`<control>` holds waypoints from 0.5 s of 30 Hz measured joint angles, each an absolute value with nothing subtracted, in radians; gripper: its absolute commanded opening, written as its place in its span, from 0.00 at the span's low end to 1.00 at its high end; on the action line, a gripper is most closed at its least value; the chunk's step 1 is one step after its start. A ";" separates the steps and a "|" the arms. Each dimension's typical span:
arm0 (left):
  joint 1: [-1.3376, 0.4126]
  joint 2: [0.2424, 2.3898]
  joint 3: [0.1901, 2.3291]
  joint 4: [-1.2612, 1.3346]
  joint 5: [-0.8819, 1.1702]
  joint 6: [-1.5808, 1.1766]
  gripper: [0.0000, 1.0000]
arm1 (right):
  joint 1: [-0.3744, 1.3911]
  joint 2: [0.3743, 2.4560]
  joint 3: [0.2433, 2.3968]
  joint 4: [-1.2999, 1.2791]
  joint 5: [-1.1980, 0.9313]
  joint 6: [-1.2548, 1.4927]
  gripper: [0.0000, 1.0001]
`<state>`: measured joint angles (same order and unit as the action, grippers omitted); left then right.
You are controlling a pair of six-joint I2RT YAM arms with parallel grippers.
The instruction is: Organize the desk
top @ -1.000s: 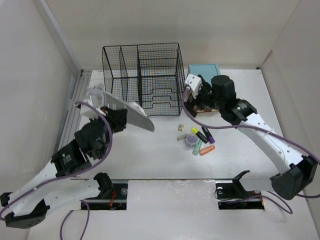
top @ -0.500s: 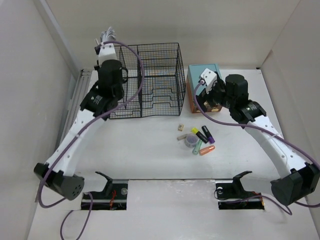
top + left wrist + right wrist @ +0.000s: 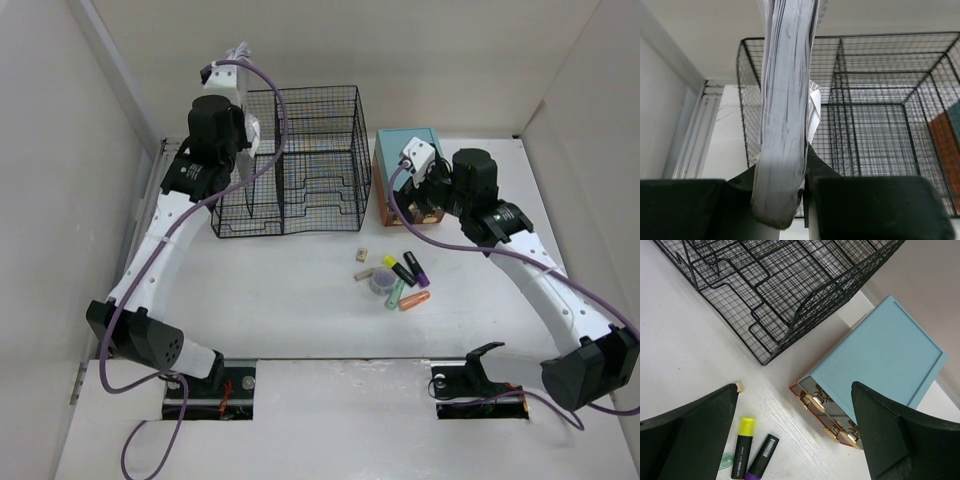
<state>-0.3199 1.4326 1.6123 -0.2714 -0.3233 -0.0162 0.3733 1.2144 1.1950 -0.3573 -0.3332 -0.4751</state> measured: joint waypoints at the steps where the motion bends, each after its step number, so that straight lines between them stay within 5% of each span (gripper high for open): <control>1: -0.328 1.433 1.613 -0.270 -0.307 -0.010 0.00 | 0.373 1.217 1.195 -0.356 -0.333 -0.475 1.00; 15: -0.332 1.571 1.644 -0.157 -0.196 0.019 0.00 | 0.350 1.238 1.195 -0.358 -0.340 -0.484 1.00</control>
<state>-0.3317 1.5707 1.6440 -0.1574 -0.1959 0.0189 0.3496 1.2385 1.1950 -0.3576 -0.3397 -0.4835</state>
